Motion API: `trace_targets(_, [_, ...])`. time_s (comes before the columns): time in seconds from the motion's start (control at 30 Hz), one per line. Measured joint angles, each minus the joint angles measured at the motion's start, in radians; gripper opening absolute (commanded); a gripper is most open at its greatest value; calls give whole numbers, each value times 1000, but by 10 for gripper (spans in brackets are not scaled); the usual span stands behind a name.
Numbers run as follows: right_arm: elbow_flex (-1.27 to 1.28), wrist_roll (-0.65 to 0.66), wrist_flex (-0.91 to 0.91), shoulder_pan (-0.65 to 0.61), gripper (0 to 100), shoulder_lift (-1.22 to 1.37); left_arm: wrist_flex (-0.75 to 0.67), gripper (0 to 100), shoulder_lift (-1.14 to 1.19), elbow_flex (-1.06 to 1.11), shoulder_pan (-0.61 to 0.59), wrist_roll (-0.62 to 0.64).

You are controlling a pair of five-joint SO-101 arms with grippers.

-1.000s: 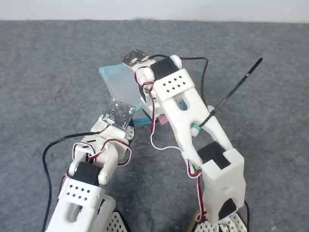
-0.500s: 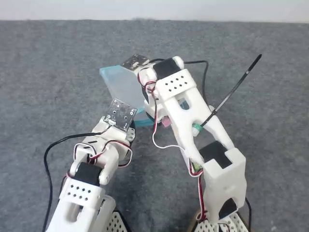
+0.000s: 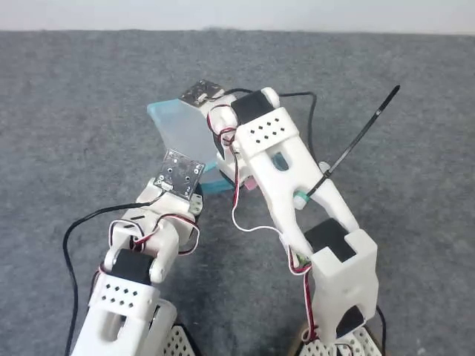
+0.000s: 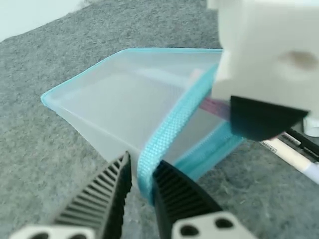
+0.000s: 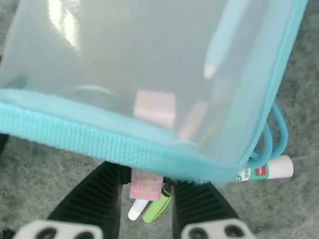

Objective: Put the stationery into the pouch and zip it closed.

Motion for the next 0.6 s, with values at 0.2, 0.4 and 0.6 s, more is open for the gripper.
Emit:
trace_targets(0.2, [2, 0, -55, -3, 6, -21, 0, 11, 0, 0, 0, 0])
trace_targets(0.4, [2, 0, -80, -5, 6, -94, -3, 11, -2, -3, 0, 0])
trace_targets(0.6, [54, 0, -124, -5, 6, -147, -5, 11, -3, -3, 0, 0])
